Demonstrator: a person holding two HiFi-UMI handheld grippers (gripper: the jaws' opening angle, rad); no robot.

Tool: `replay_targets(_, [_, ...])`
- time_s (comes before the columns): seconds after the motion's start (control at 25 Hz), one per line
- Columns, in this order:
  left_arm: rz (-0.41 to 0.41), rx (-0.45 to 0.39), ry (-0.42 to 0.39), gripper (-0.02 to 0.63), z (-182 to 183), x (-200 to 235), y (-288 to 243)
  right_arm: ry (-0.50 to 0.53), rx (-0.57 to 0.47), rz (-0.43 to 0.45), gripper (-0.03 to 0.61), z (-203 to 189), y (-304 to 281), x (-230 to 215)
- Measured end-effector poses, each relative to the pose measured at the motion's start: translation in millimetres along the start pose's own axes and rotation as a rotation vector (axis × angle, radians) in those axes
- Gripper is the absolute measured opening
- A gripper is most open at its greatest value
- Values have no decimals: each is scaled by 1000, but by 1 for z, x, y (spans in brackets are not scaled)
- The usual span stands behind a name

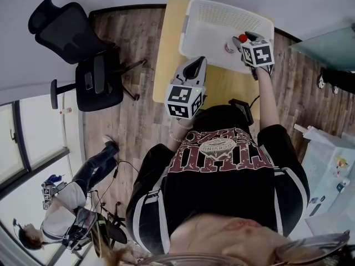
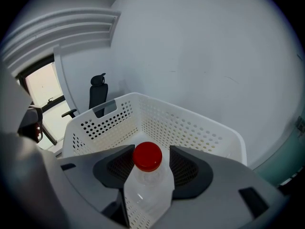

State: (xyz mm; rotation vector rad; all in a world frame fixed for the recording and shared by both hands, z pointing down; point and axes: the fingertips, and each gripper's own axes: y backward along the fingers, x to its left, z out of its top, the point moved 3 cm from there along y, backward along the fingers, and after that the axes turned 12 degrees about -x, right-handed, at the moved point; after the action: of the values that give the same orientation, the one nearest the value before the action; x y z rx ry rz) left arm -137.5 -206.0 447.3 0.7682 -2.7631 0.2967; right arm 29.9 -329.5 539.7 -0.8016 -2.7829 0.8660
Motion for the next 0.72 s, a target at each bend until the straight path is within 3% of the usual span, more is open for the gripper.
replay_targets(0.72, [25, -6, 8, 48, -1, 1, -2, -1, 7, 16, 206, -3, -3, -5])
